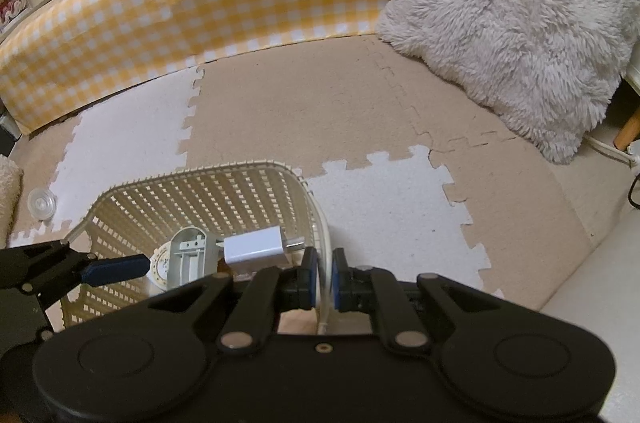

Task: Organize rigid objects
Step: 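Carry the grey mount into the basket and open the left tool, then withdraw the left tool and move it to the white suction-cup holder, then close the left tool on the white suction-cup holder and lift it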

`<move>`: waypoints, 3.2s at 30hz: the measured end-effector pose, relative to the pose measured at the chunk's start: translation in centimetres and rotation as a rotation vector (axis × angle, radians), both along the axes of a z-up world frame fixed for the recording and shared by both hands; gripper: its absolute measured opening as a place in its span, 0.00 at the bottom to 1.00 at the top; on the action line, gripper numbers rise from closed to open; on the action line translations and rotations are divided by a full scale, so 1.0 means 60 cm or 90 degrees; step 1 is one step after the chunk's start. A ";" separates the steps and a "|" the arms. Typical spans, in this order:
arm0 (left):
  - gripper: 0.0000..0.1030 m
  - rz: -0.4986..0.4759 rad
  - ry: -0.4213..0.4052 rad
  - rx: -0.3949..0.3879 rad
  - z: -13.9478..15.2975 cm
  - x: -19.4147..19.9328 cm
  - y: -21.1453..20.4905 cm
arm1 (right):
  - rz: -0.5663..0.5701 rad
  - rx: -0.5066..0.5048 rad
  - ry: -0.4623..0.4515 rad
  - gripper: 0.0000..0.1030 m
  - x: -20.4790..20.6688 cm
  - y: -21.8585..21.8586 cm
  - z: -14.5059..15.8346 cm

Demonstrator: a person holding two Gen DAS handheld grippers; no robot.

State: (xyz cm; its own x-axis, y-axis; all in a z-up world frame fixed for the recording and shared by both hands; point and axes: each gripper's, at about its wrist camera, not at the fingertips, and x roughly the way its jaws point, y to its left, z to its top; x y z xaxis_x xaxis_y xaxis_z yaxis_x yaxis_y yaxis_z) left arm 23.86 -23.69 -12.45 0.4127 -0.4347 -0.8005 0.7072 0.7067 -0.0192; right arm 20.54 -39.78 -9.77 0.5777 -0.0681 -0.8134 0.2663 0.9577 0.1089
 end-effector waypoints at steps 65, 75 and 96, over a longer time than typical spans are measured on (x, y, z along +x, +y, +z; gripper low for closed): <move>1.00 0.334 -0.028 -0.119 0.074 0.151 0.351 | 0.001 -0.012 0.002 0.08 -0.001 0.004 0.001; 1.00 0.433 -0.010 -0.140 0.016 0.209 0.420 | 0.006 -0.018 0.005 0.08 -0.001 0.007 0.000; 0.50 0.565 0.070 -0.247 -0.075 0.251 0.497 | 0.019 -0.035 0.008 0.09 0.000 0.013 0.001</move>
State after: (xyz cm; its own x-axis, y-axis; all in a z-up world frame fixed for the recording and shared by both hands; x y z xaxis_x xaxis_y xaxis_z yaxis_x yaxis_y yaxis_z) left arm 38.90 6.11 -16.96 0.6488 -0.2436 -0.7209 -0.0988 0.9124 -0.3973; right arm 20.53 -39.00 -9.70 0.5698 -0.0963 -0.8161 0.2392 0.9695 0.0527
